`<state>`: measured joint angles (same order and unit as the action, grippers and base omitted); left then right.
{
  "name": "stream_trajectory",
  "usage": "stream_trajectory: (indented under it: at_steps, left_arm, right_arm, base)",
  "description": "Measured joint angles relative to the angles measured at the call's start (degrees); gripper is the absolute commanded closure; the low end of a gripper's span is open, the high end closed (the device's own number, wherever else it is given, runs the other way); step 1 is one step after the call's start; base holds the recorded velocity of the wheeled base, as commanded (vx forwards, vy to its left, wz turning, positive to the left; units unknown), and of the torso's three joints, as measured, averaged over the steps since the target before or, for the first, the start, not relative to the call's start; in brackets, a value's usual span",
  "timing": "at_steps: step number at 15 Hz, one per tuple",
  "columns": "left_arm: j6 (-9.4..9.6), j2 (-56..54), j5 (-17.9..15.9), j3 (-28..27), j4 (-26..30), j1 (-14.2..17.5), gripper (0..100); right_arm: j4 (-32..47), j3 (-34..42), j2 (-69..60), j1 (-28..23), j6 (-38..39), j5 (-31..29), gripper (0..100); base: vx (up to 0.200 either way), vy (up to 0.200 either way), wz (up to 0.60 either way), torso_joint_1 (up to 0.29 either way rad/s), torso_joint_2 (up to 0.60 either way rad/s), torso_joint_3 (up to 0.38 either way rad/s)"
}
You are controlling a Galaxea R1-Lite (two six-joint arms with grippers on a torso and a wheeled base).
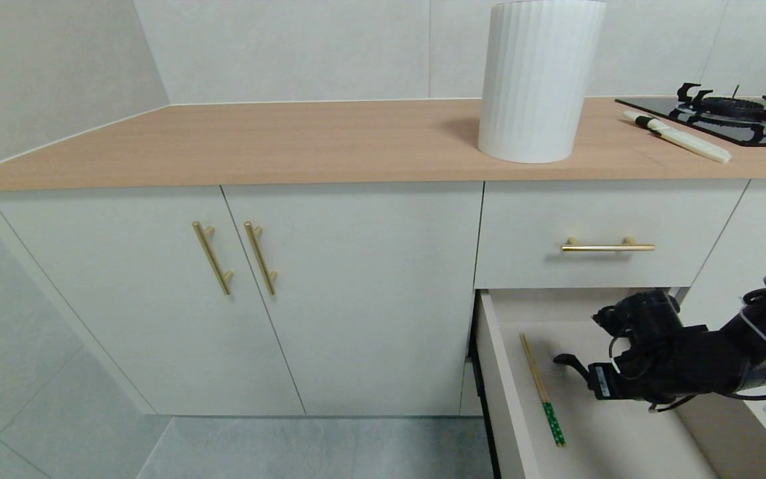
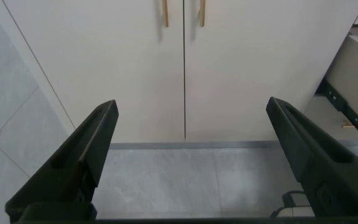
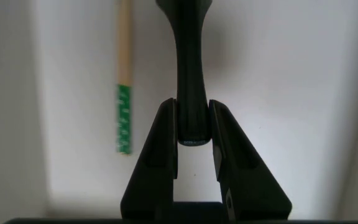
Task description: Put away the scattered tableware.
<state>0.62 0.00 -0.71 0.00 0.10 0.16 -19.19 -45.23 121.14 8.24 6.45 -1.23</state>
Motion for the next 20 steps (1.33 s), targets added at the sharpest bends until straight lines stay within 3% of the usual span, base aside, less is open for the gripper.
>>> stream_trajectory:
  at_steps: [17, 18, 20]
  left_arm:
    - [0.00, 0.0, 0.0, 0.0, 0.0, 0.0, 0]
    - [0.00, 0.0, 0.0, 0.0, 0.0, 0.0, 0]
    - [-0.02, 0.0, 0.0, 0.0, 0.0, 0.0, 0]
  right_arm:
    - [-7.6, -0.2, 10.8, 0.0, 0.1, -5.7, 100]
    - [-7.7, -0.2, 10.9, 0.0, 0.1, -5.7, 0]
    - [-8.1, -0.2, 11.0, 0.0, 0.1, -5.7, 0]
  base:
    - [0.000, 0.000, 0.00, 0.000, 0.00, 0.000]
    - [0.000, 0.000, 0.00, 0.000, 0.00, 0.000]
    - [0.000, 0.000, 0.00, 0.000, 0.00, 0.000]
